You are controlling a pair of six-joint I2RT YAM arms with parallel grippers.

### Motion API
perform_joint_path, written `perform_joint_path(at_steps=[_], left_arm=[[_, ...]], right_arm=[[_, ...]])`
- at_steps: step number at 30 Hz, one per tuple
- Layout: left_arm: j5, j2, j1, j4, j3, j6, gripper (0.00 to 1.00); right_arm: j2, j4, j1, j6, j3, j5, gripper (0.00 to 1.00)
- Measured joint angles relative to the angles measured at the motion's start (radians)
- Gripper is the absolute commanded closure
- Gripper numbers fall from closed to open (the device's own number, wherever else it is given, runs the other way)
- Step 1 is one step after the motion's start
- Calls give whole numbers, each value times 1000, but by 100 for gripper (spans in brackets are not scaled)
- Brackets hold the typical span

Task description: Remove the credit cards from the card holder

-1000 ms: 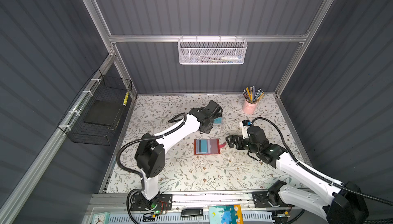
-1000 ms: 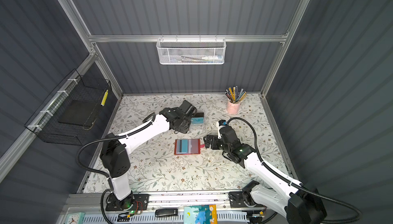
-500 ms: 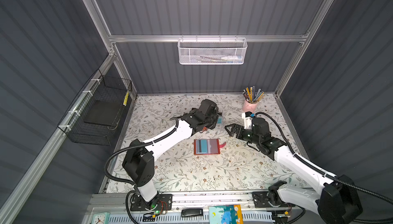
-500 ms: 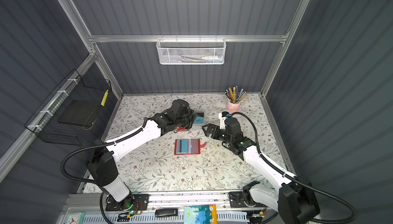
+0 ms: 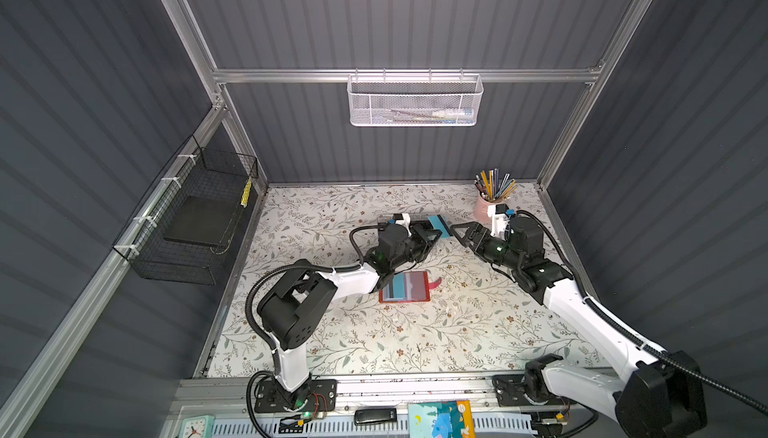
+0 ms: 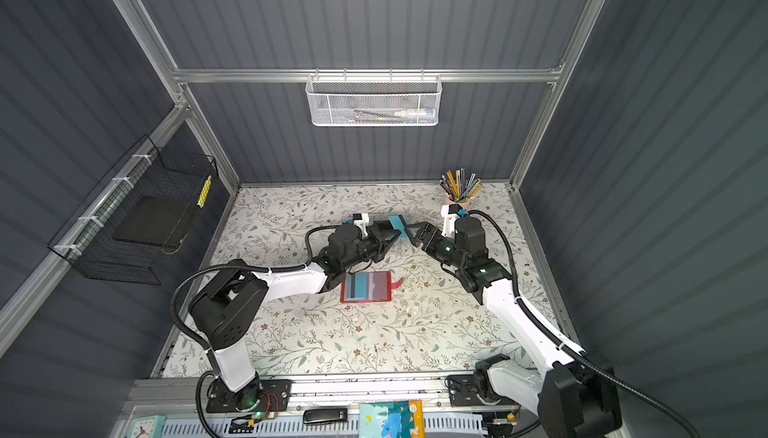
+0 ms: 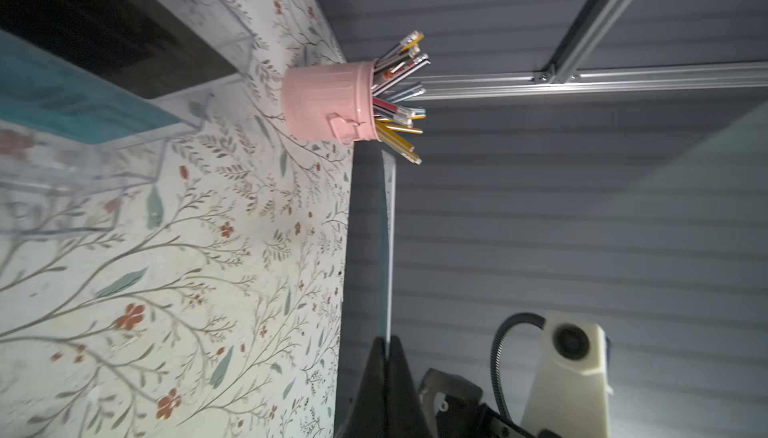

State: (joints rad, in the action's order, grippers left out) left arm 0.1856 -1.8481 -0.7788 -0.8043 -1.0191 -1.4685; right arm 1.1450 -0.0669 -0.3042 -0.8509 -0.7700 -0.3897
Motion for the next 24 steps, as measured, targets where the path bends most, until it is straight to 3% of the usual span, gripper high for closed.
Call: perform_joint_path(at_steps=[12, 24], left_arm=[[81, -22, 0, -237, 1, 2, 100], [89, -49, 0, -304, 21, -13, 100]], right_arm=[[99, -196, 48, -110, 53, -53, 33], [122, -370, 50, -175, 60, -110, 70]])
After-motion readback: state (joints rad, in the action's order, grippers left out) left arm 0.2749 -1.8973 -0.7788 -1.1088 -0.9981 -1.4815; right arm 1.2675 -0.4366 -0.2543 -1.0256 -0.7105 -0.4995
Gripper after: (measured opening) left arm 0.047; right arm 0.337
